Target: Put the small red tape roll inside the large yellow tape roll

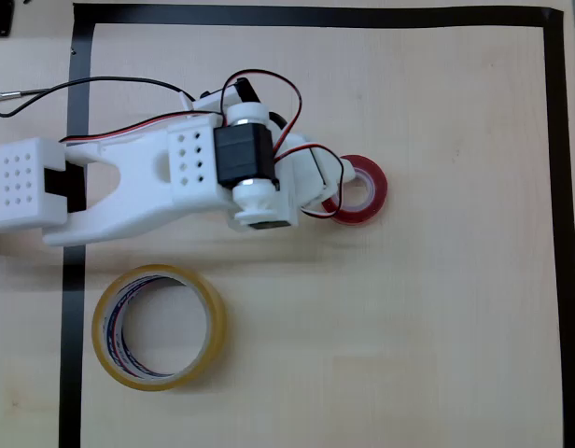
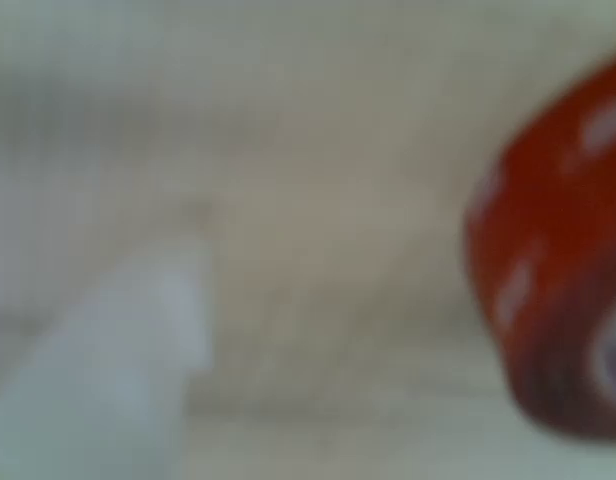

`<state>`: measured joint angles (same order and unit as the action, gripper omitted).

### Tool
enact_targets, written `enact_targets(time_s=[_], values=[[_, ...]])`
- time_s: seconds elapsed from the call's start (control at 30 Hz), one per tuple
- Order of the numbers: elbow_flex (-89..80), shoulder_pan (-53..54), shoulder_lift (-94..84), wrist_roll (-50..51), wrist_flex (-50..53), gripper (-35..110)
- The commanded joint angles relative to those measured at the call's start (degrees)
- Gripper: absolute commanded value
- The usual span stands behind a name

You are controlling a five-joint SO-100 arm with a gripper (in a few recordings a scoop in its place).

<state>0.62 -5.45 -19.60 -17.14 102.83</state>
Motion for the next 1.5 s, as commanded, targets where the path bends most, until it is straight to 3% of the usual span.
enact_targets(time_s=[0.0,0.57,0.8,0.93,1.27,1.47], values=[[5.0,-0.2,-4.7,-1.5,0.7,33],[-0.9,1.5,1.9,-1.0,0.8,32],[-17.4,-0.1,-9.8,-1.0,0.8,28],[-22.9,-0.3,-14.7,0.4,0.8,3],[-27.3,0.9,-22.6,1.2,0.8,0],[-32.3,-1.0,-38.8,1.0,0.8,0]])
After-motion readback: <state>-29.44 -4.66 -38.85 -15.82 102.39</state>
